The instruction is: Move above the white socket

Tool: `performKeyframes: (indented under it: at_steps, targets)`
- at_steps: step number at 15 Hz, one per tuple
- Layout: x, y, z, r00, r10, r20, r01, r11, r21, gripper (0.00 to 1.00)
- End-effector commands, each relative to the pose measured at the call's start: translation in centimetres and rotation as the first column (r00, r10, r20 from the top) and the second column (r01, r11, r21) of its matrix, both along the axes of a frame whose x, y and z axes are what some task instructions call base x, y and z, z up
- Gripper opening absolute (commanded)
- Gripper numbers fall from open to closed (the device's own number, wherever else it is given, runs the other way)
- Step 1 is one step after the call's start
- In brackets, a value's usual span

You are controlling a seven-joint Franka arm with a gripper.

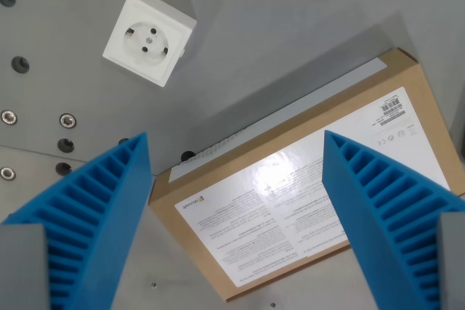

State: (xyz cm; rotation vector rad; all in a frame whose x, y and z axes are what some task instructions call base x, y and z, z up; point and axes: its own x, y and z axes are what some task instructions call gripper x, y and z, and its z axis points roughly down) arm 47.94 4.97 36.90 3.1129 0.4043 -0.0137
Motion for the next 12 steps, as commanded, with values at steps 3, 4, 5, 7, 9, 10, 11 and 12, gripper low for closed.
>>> performKeyframes:
  at_steps: [3, 4, 5, 7, 9, 10, 11, 12]
  targets:
    - [-0.02, 0.0, 0.18, 1.0, 0.001, 0.004, -0.001, 1.0, 0.0, 1.0]
    - [-0.03, 0.0, 0.17, 1.0, 0.003, 0.004, -0.003, 1.0, 0.0, 1.0]
    - [-0.03, 0.01, 0.16, 1.0, 0.007, 0.004, -0.007, 1.0, 0.0, 1.0]
    - [-0.03, 0.02, 0.11, 1.0, 0.019, 0.005, -0.019, 1.0, 0.001, 1.0]
    - [-0.04, 0.06, 0.0, 0.999, 0.041, 0.006, -0.041, 0.999, 0.002, 1.0]
    - [-0.04, 0.09, -0.08, 0.999, 0.053, 0.007, -0.053, 0.999, 0.003, 1.0]
    - [-0.05, 0.12, -0.18, 0.998, 0.066, 0.009, -0.066, 0.998, 0.003, 1.0]
    - [-0.06, 0.16, -0.31, 0.997, 0.079, 0.013, -0.079, 0.997, 0.005, 1.0]
